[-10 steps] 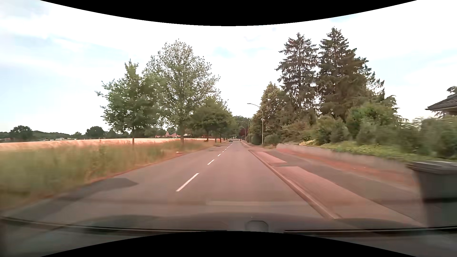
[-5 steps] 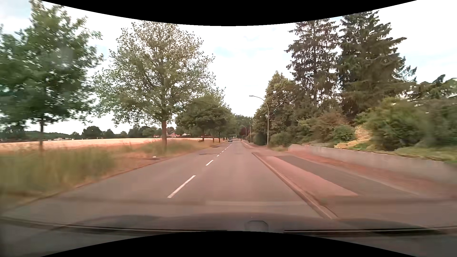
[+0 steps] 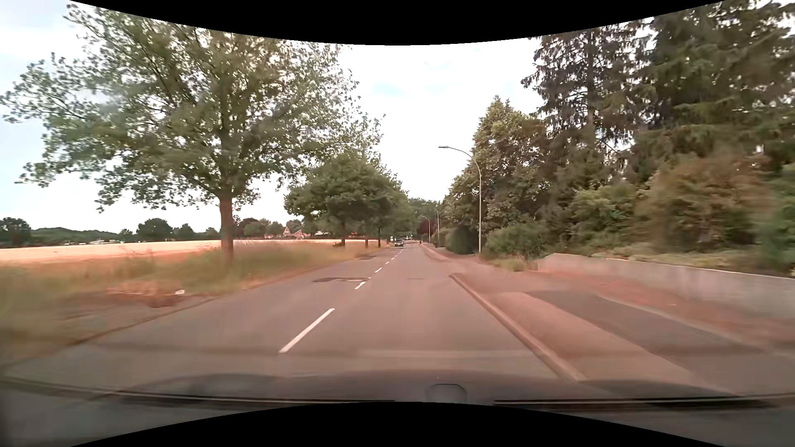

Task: Follow the waypoints while adhering to traffic rules and regulations

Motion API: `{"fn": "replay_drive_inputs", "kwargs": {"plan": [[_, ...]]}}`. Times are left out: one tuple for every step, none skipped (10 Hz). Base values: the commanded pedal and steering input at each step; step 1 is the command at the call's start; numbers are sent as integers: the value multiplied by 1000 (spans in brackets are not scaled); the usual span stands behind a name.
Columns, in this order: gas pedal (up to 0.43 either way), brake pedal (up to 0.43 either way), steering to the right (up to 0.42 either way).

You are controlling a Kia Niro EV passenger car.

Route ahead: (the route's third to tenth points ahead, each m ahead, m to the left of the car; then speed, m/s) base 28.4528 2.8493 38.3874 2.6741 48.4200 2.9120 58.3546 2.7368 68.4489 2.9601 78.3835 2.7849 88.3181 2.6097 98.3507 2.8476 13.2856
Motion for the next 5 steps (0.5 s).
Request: {"fn": "replay_drive_inputs", "kwargs": {"plan": [[87,0,-4],[87,0,-4],[79,0,-4],[67,0,-3],[67,0,-3]]}}
